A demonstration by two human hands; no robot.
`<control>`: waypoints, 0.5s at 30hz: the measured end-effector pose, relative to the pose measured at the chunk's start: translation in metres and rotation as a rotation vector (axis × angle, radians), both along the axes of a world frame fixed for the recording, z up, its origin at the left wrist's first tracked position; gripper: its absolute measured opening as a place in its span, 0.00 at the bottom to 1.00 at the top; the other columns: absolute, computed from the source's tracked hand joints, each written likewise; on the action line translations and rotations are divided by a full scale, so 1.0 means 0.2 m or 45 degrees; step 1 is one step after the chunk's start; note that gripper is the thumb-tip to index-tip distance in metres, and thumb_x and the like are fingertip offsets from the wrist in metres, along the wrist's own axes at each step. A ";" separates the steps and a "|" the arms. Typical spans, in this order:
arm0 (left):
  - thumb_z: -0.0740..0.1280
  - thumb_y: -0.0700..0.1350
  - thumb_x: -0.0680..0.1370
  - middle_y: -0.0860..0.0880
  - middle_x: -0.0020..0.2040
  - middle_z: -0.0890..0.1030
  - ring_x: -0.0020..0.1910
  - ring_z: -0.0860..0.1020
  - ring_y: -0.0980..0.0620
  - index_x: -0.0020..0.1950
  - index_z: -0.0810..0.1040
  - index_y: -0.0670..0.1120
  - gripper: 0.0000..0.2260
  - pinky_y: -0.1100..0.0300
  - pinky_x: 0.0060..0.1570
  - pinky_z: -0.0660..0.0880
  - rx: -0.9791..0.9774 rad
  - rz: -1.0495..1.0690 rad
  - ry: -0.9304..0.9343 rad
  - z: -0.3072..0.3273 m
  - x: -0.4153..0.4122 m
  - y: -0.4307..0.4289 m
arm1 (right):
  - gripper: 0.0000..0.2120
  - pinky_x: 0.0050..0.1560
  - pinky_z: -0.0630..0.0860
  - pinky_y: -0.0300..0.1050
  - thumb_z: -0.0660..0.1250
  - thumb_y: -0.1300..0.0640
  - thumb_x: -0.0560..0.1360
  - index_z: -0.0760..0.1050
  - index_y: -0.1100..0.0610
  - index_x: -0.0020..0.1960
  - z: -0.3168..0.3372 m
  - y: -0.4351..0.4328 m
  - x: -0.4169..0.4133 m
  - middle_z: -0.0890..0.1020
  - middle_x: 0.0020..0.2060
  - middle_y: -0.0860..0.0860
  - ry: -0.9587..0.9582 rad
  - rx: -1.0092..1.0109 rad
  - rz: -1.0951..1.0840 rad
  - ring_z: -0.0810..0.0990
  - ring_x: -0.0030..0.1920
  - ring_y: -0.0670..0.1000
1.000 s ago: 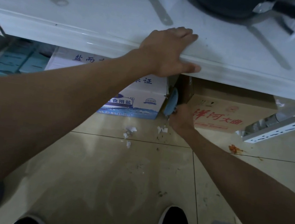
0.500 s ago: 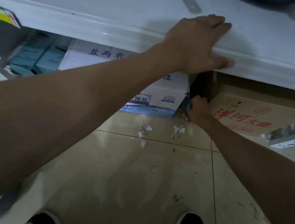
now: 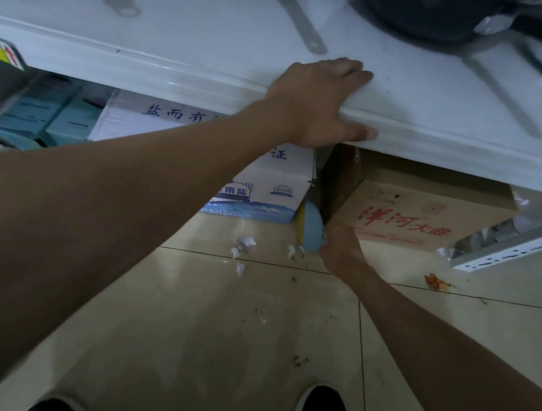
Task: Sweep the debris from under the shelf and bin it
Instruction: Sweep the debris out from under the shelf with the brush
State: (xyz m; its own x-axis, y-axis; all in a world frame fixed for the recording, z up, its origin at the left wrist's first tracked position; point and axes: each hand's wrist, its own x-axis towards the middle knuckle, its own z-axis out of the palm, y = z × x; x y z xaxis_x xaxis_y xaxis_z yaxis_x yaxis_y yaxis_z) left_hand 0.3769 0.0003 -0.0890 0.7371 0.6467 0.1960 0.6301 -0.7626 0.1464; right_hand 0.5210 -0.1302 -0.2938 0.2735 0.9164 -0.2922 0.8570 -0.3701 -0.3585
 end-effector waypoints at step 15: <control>0.57 0.72 0.73 0.53 0.79 0.57 0.78 0.58 0.52 0.79 0.56 0.52 0.40 0.51 0.73 0.57 -0.021 0.020 -0.037 -0.01 0.00 0.00 | 0.09 0.39 0.67 0.41 0.64 0.63 0.76 0.75 0.65 0.54 0.15 0.19 -0.07 0.79 0.51 0.61 -0.027 0.200 -0.041 0.79 0.47 0.58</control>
